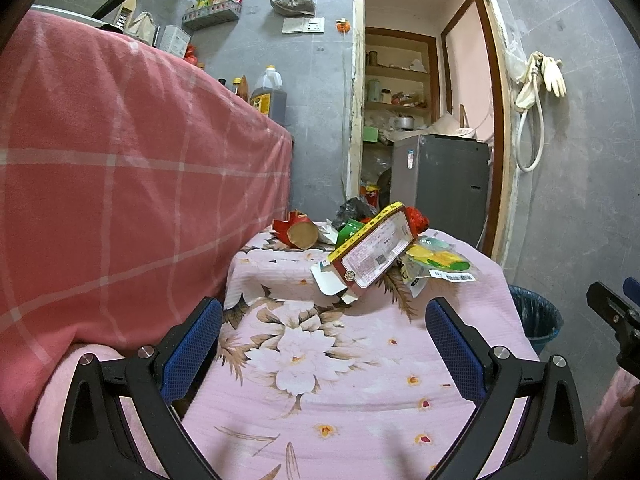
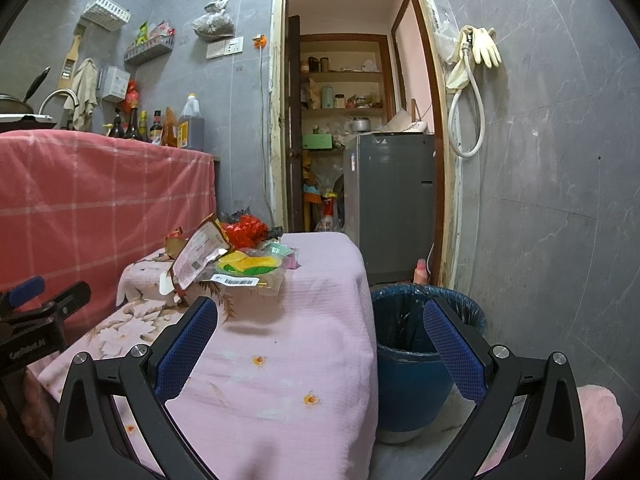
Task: Collect trash
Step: 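Grasp the seasoning box with the left tool while the right tool grasps the lemon-print bag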
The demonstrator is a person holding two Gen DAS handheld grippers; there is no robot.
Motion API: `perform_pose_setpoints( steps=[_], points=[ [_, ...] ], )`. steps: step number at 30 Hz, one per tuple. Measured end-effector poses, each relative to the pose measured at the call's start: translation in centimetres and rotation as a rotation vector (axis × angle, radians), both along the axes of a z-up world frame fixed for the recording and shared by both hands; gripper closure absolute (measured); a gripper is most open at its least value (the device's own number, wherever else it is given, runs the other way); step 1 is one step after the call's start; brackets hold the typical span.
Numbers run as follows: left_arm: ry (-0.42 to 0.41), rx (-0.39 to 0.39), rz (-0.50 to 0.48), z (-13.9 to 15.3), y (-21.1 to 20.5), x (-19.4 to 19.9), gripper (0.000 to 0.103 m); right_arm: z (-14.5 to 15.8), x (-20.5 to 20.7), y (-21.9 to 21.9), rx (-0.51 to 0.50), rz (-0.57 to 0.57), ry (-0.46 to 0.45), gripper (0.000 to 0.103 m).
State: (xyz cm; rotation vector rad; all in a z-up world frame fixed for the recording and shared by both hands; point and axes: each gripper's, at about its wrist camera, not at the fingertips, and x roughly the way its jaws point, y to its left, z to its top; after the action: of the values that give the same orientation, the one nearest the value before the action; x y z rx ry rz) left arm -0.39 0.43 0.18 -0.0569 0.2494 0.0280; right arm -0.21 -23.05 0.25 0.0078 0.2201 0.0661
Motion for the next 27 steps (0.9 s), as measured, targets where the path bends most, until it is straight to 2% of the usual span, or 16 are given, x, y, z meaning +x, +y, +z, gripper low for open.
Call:
perform_pose_setpoints(
  steps=[8,15,20,27],
  points=[
    [0.019,0.01,0.012,-0.4,-0.1,0.7,0.003,0.0,0.3,-0.3,0.012,-0.009,0.019,0.0],
    [0.053,-0.008,0.017,1.2,0.5,2.5,0.003,1.3,1.6,-1.2,0.03,0.005,0.042,0.0],
    [0.063,0.028,0.029,2.2,0.8,5.0,0.003,2.1,4.4,-1.3,0.022,0.053,0.07,0.0],
    [0.143,0.043,-0.007,1.7,1.4,10.6,0.003,2.5,10.2,-1.2,-0.007,0.147,0.14,0.0]
  ],
)
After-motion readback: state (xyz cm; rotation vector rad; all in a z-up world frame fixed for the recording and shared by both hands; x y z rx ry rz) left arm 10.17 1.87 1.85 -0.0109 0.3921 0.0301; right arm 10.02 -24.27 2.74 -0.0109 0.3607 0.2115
